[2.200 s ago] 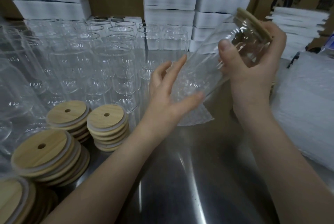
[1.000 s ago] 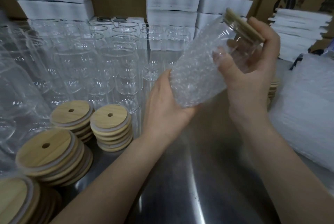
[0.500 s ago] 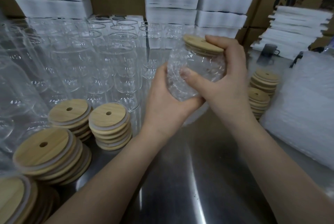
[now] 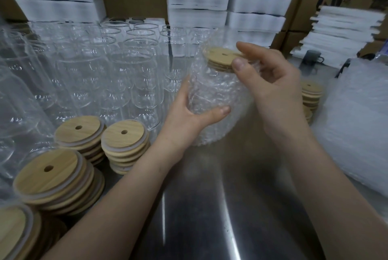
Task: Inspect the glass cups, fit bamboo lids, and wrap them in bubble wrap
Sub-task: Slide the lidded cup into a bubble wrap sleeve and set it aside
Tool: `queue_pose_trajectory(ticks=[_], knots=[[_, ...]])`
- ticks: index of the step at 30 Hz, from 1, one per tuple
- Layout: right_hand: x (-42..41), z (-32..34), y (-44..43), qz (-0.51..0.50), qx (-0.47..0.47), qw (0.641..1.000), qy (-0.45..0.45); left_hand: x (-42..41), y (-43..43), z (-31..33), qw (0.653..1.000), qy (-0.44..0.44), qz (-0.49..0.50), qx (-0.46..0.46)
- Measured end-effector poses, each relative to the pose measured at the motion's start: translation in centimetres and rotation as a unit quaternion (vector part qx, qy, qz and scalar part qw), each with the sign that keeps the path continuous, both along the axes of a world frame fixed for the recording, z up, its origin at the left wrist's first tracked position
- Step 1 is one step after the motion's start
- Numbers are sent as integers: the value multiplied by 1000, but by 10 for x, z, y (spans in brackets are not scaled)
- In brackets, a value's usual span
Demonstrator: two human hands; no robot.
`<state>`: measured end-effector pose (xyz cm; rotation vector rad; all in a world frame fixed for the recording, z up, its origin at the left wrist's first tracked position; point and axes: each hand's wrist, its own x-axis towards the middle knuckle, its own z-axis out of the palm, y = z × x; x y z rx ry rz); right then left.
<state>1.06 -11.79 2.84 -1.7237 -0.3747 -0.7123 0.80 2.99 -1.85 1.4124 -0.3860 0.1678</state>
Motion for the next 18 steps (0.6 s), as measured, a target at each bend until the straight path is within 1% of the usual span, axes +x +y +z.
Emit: queue_pose_trajectory(ticks=[3, 5, 6, 8, 9, 10, 11, 13, 15, 18], knots=[[1, 1, -2, -13, 52, 998, -13, 1, 3, 0, 1000, 20, -22, -3], [1, 4, -2, 13, 137, 990, -17, 2, 5, 1, 999, 31, -30, -3], [1, 6, -3, 44, 196, 980, -12, 3, 6, 1, 999, 36, -33, -5], [2, 9, -6, 105, 303, 947, 2, 5, 6, -1, 998, 42, -38, -21], [3, 10, -9, 115, 331, 937, 12, 7, 7, -2, 998, 47, -40, -31], [5, 10, -12, 109, 333, 936, 26, 8, 7, -2, 997, 48, -41, -36], [7, 10, -14, 97, 313, 944, 48, 8, 7, -2, 997, 48, -42, -39], [11, 6, -17, 85, 240, 961, 107, 8, 6, -2, 997, 47, -34, -49], [12, 3, -14, 100, 172, 966, 164, 8, 6, -2, 997, 48, -13, -60], [11, 2, -8, 110, 101, 970, 193, 5, 5, 0, 995, 37, 18, -88]])
